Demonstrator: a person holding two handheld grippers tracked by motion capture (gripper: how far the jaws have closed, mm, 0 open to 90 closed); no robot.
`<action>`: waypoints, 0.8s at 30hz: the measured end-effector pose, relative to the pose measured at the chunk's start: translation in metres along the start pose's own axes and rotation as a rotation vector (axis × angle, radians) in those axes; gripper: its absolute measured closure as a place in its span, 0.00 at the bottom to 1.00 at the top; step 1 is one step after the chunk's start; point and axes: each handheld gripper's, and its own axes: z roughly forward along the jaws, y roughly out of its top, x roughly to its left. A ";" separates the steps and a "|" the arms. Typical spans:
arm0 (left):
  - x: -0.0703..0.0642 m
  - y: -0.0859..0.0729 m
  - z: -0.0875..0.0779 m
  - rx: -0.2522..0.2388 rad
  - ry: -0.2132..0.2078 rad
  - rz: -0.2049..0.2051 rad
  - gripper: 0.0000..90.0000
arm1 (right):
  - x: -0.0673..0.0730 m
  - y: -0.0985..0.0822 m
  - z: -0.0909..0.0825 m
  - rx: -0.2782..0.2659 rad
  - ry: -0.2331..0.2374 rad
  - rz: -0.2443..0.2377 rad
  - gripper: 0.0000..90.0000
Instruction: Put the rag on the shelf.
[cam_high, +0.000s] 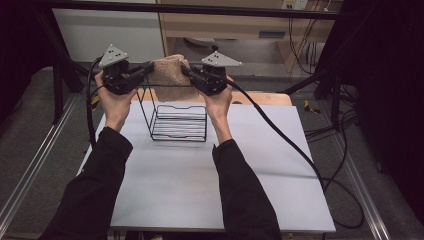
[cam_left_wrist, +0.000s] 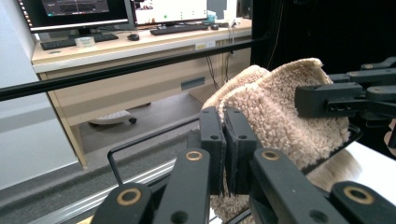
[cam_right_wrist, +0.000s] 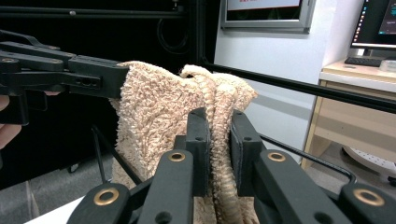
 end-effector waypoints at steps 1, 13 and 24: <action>0.000 -0.001 0.000 0.000 -0.003 -0.002 0.96 | 0.000 -0.001 0.000 0.001 0.001 0.002 0.90; -0.007 -0.005 -0.017 -0.032 -0.064 0.028 0.96 | 0.007 -0.003 -0.006 -0.015 0.009 -0.028 0.88; -0.020 -0.016 -0.024 -0.001 -0.099 0.071 0.96 | 0.007 -0.010 -0.015 -0.019 0.014 -0.028 0.84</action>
